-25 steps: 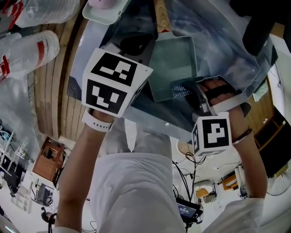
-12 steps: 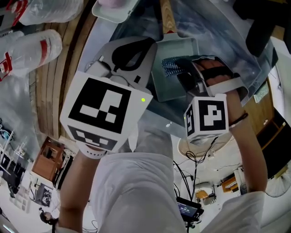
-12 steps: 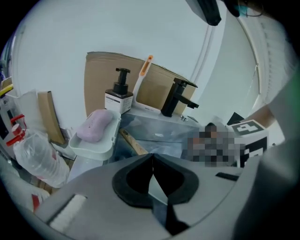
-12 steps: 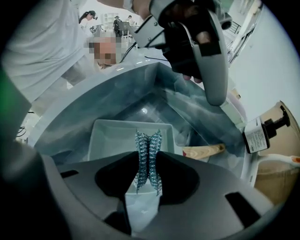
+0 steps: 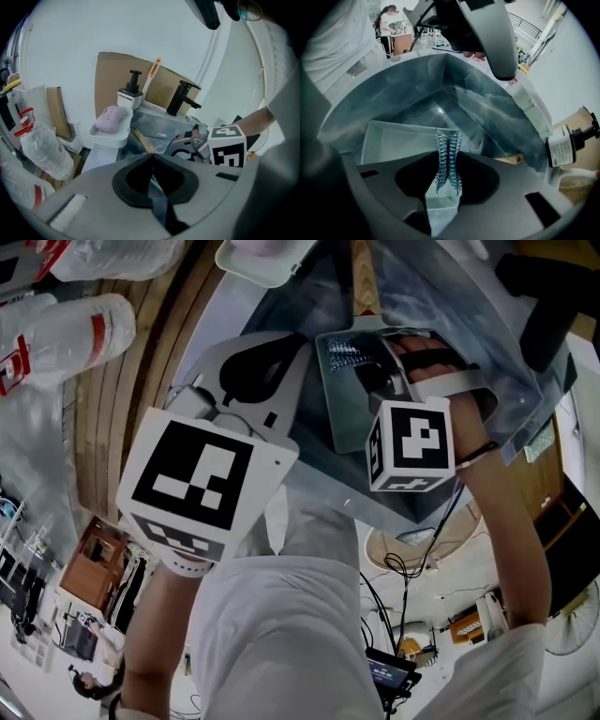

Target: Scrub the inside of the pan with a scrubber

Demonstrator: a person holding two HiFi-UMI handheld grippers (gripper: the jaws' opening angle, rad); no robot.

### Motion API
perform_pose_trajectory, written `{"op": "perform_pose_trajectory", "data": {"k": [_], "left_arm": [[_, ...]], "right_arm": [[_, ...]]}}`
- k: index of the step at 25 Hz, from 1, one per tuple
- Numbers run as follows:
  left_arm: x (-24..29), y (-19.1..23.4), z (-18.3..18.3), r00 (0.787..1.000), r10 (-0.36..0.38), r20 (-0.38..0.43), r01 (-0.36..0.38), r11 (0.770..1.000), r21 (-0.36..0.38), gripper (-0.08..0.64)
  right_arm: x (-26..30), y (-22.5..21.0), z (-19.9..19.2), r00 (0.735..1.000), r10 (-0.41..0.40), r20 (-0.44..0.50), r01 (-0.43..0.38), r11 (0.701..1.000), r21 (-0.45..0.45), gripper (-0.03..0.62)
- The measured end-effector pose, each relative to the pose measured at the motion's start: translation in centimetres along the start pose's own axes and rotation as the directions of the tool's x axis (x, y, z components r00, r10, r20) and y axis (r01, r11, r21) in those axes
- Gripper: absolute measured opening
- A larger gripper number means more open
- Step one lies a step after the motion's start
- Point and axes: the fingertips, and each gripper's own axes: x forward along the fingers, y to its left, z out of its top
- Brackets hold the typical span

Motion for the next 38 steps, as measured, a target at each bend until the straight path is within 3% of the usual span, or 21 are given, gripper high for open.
{"op": "perform_pose_trajectory", "data": {"k": [13, 20, 38], "left_arm": [[-0.4, 0.8, -0.7, 1.000, -0.008, -0.009, 0.008, 1.000, -0.016, 0.006], [-0.2, 0.2, -1.4, 1.000, -0.011, -0.022, 0.011, 1.000, -0.018, 0.006], [-0.4, -0.5, -2.0, 0.999, -0.031, -0.024, 0.030, 0.999, -0.032, 0.006]], "right_arm": [[1.6, 0.0, 1.0, 0.999, 0.037, -0.014, -0.037, 0.999, 0.012, 0.121], [1.9, 0.7, 0.9, 0.998, 0.051, -0.030, -0.053, 0.997, -0.054, 0.104], [-0.1, 8.3, 1.5, 0.976, 0.219, -0.008, -0.219, 0.974, -0.060, 0.100]]}}
